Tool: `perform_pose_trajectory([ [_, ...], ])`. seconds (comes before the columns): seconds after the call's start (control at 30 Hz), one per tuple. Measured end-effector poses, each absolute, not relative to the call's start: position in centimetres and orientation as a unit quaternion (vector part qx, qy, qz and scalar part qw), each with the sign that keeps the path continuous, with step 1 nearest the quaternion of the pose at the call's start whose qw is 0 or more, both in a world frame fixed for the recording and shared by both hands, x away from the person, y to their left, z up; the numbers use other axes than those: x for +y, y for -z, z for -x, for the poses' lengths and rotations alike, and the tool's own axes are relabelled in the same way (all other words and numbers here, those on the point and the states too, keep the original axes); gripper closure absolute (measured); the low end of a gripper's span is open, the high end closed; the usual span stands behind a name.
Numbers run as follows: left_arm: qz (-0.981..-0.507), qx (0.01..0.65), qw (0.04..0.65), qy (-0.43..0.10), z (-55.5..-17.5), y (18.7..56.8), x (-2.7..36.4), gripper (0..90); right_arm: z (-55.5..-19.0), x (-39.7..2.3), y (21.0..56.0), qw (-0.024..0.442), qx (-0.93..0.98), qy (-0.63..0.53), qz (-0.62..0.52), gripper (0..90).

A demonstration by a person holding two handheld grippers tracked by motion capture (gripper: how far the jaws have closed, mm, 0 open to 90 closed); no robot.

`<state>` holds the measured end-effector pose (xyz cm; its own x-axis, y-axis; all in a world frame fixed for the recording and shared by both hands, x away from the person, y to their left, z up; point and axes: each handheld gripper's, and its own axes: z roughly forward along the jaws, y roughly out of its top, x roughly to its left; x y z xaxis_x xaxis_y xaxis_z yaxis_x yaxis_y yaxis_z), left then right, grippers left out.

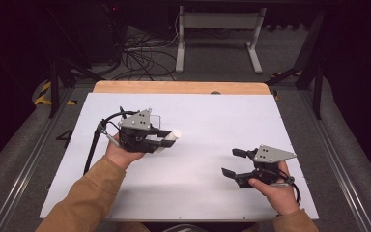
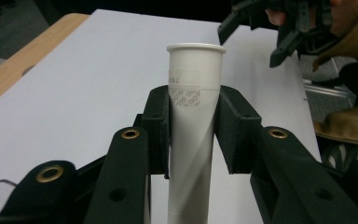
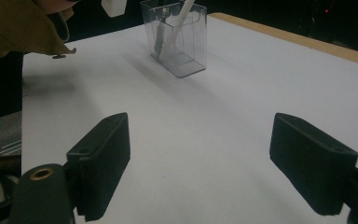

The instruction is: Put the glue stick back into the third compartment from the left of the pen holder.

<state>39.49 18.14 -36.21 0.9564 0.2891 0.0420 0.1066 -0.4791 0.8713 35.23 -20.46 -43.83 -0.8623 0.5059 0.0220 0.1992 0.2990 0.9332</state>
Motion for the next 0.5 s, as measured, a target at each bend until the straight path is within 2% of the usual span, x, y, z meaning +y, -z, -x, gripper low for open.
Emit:
perform_pose_trajectory([
  [0.5,-0.809,0.202,0.540,-0.111,-40.8,35.7,19.6,67.8,-35.5,-20.2,43.9,0.137,0.796,-0.547,-0.219,20.9],
])
